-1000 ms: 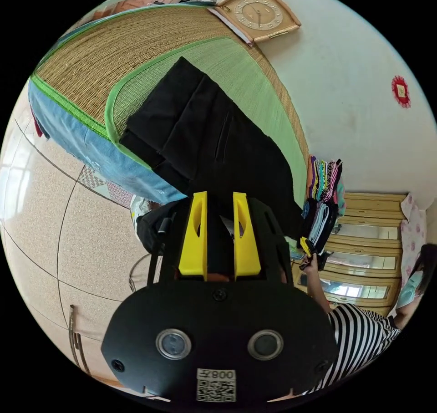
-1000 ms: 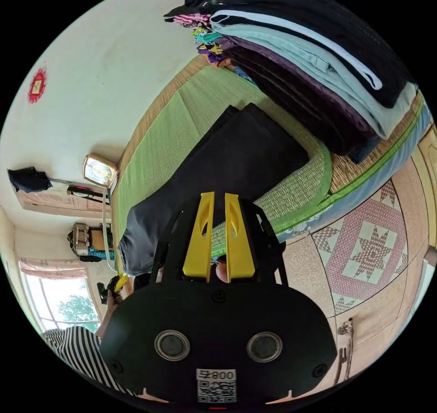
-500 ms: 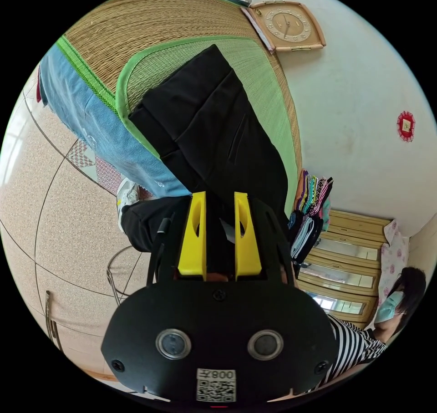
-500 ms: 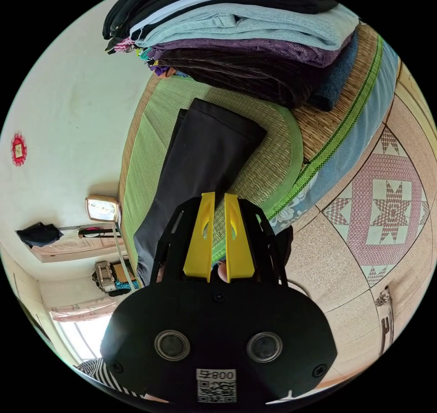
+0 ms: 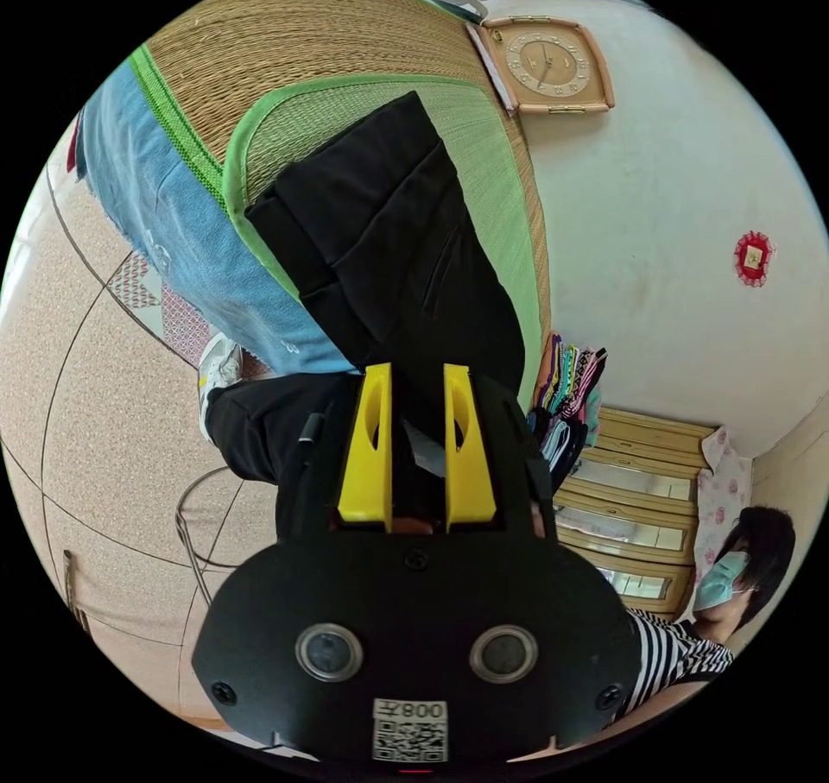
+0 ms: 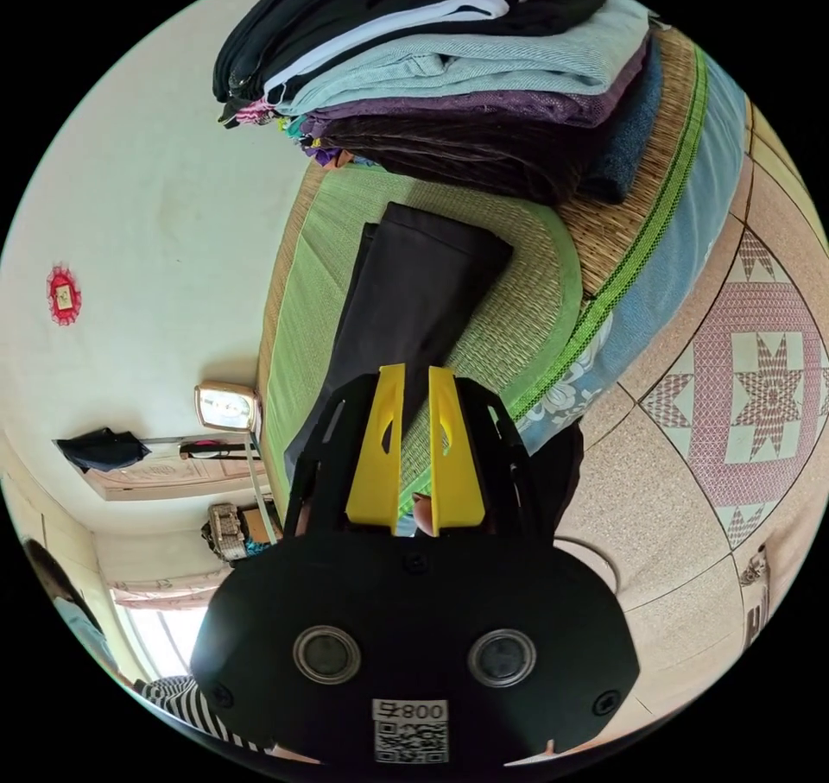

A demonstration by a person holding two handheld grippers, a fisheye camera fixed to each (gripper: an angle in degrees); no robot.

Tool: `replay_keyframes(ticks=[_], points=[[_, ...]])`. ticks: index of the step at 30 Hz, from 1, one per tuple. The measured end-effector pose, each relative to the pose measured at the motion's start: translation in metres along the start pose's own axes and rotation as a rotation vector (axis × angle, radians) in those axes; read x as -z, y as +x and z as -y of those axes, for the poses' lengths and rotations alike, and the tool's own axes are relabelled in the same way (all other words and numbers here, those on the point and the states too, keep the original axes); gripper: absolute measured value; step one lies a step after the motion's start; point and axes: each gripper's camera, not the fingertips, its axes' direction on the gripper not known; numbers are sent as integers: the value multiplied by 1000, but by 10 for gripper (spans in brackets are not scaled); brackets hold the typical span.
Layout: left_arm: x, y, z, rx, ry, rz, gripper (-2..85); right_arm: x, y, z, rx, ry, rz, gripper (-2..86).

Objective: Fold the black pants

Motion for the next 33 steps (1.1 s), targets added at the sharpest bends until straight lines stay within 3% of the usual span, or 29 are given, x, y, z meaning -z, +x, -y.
replay_keyframes(ticks=[10,22,33], points=[[-12,14,14,10,-23,40,76,-6,1,9,-25,-36,-13,34],[-18,53,15,-37,-2,11,29,16,-51,5,153,-47,-16,4],[-25,161,70,-254,85,-142,26,31,-174,40,384,-29,102,1]])
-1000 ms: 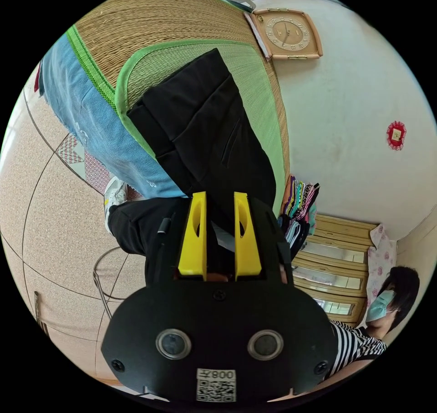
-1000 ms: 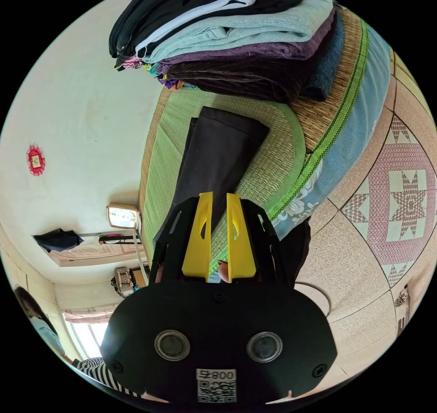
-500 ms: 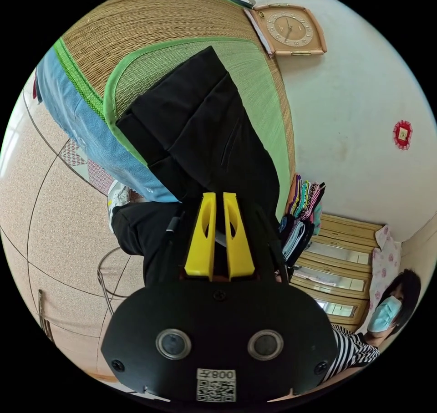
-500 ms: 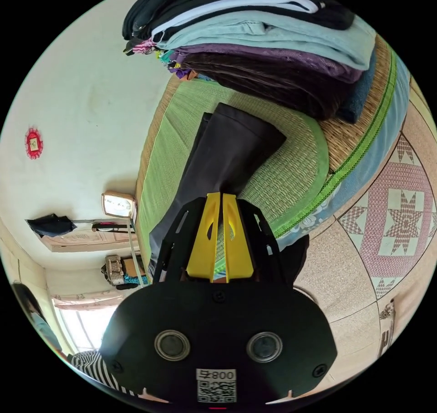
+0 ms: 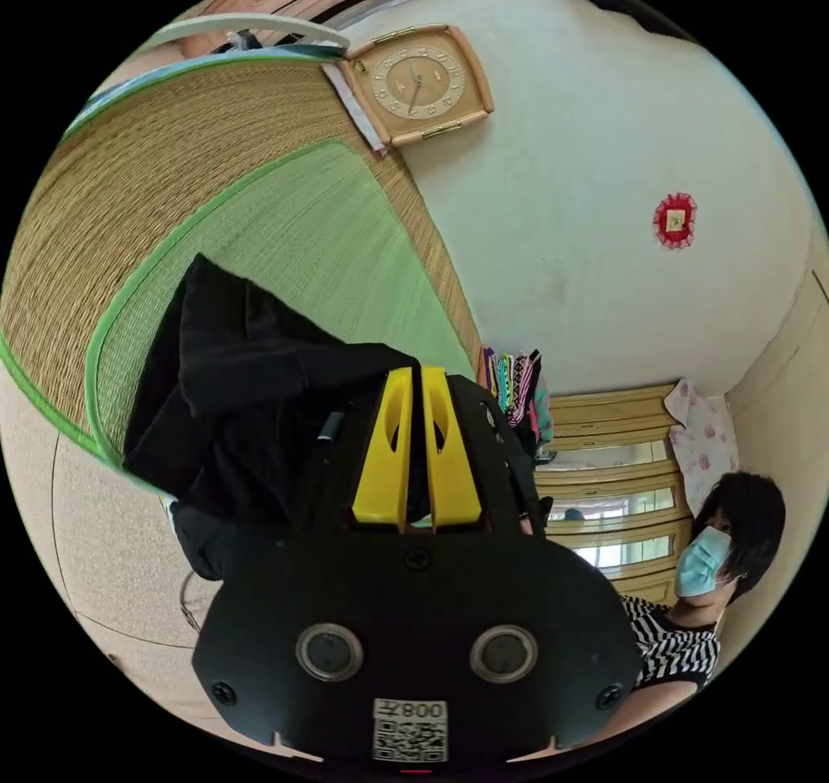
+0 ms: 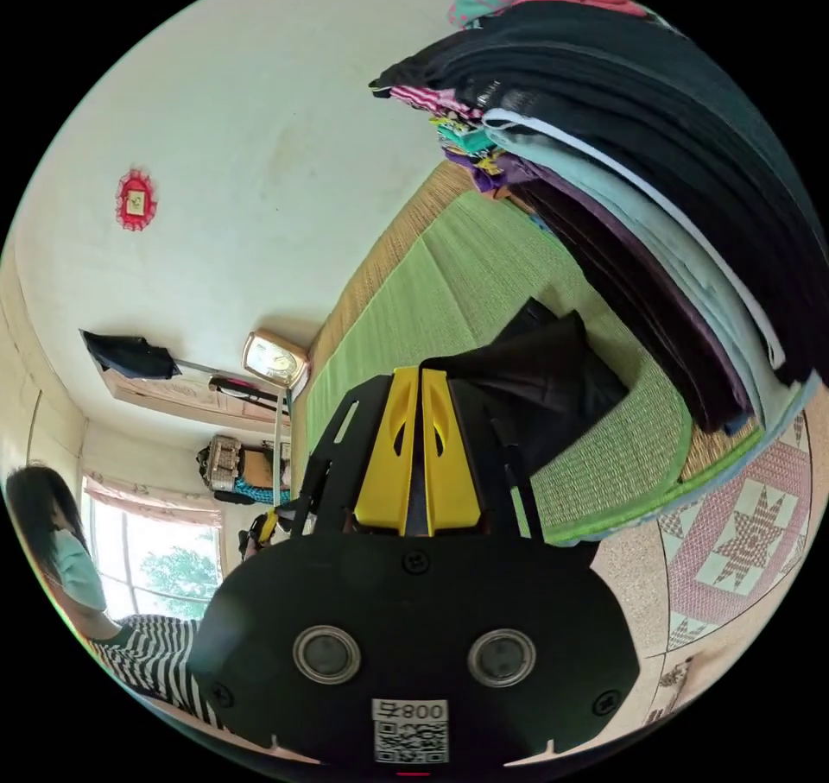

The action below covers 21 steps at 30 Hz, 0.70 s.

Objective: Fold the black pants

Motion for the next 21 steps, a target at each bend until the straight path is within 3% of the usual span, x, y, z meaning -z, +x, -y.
replay_keyframes(ticks=[4,6,8,10,16,21], points=[[-37,52,70,-97,13,58,41,-29,-50,73,98,-32,-71,1],[-71,77,107,-142,21,195,60,-61,-77,114,97,-55,-186,-1],[-93,85,120,-124,46,298,68,-84,-91,128,71,-59,-316,-3],[-112,85,120,-128,46,281,68,-108,-101,130,93,-82,-337,-4],[-162,52,49,-194,-163,324,54,-182,-114,41,368,-323,-275,-4],[-169,21,-23,-127,-207,664,13,-215,-105,-53,414,-455,-399,-4]])
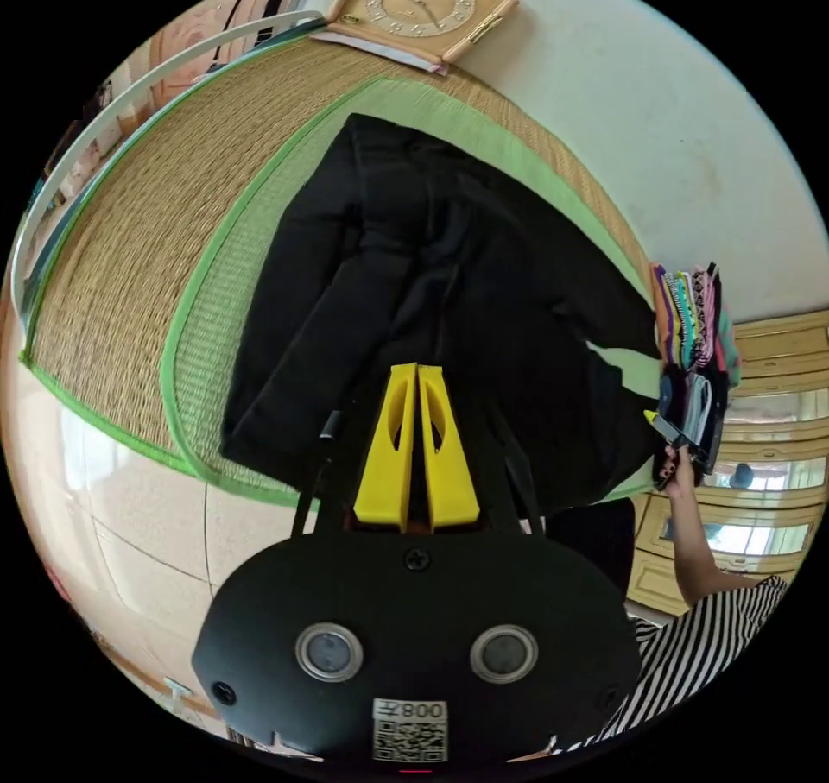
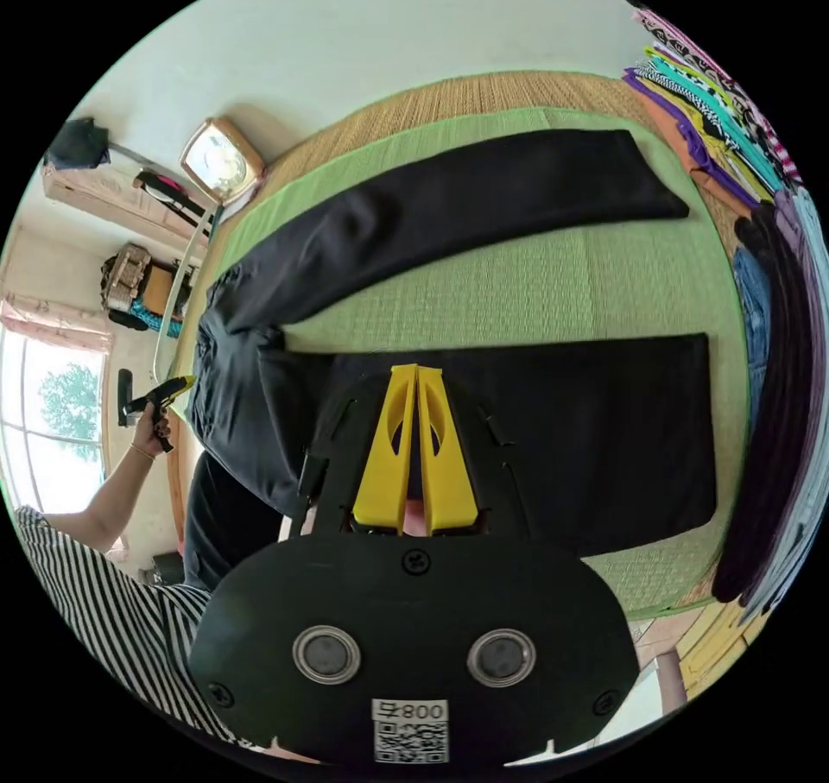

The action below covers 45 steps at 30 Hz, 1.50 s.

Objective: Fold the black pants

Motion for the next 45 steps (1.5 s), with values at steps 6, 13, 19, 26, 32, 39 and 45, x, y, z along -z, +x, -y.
replay_keyframes(ticks=[6,13,19,26,32,39,45], points=[[-15,24,-1,-141,-53,152,1,-19,-22,-20,-5,-25,-19,-1],[-14,51,14,-124,19,211,0,-17,-51,-25,13,-22,-39,1],[-29,119,60,-307,93,171,0,-5,-88,24,109,105,29,1],[-87,147,131,-276,-19,259,0,-60,-164,128,329,51,-17,0],[-95,148,163,-192,8,189,0,-90,-171,169,308,15,-63,-1],[-101,156,142,-262,30,148,0,-74,-169,167,292,74,-16,0],[-116,175,147,-341,34,131,1,-91,-192,161,405,-25,-54,1]])
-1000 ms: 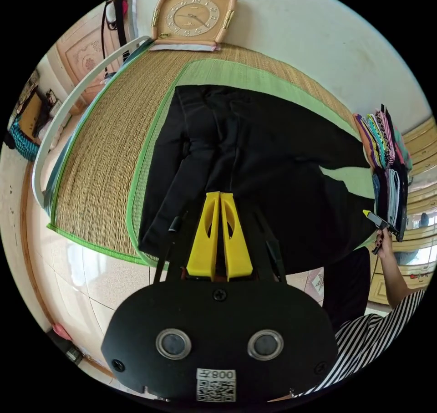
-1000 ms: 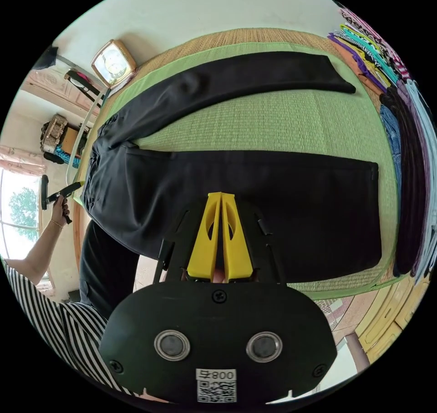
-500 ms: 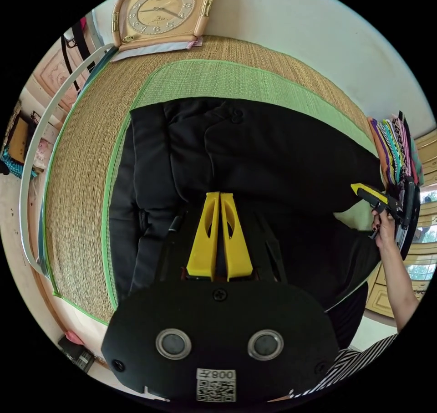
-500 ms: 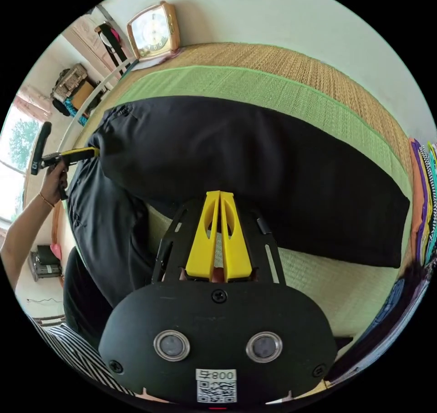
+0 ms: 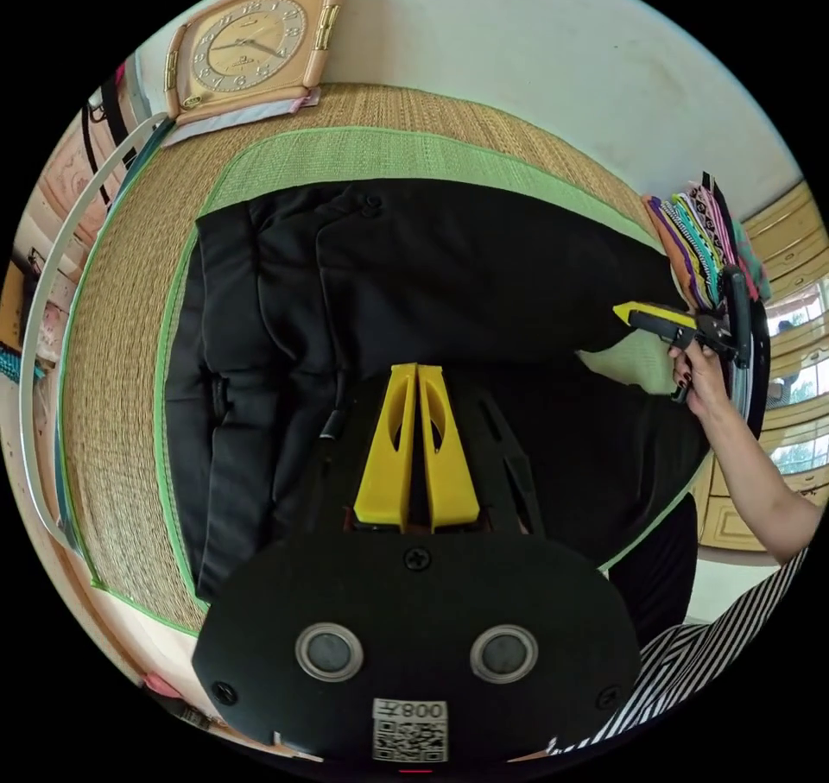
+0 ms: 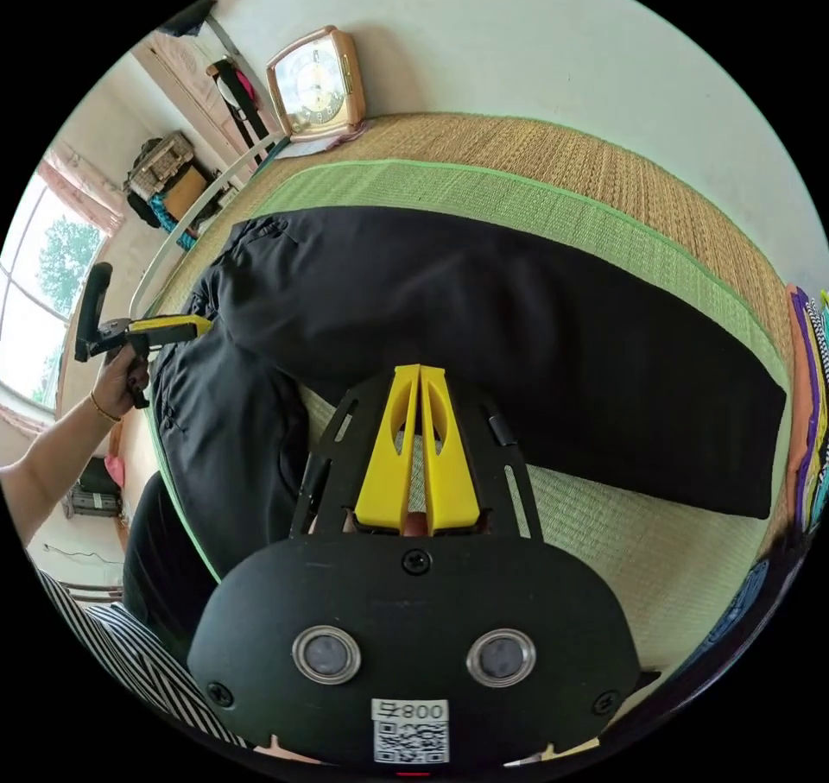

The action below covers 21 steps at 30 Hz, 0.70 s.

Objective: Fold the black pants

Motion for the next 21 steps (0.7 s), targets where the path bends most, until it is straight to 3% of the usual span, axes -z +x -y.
replay_keyframes(ticks=[7,13,15,18,21], points=[[-25,-19,39,170,-27,-75,1,8,3,-17,-64,36,6,1],[-15,13,26,5,53,-174,1,53,-42,-68,16,214,129,1],[-29,34,33,-74,10,-210,1,36,-71,-78,87,159,161,1],[-49,50,49,-107,-27,-56,1,-2,-96,-77,128,29,112,0],[-56,43,59,-65,-47,-68,0,-16,-103,-82,125,15,75,0]])
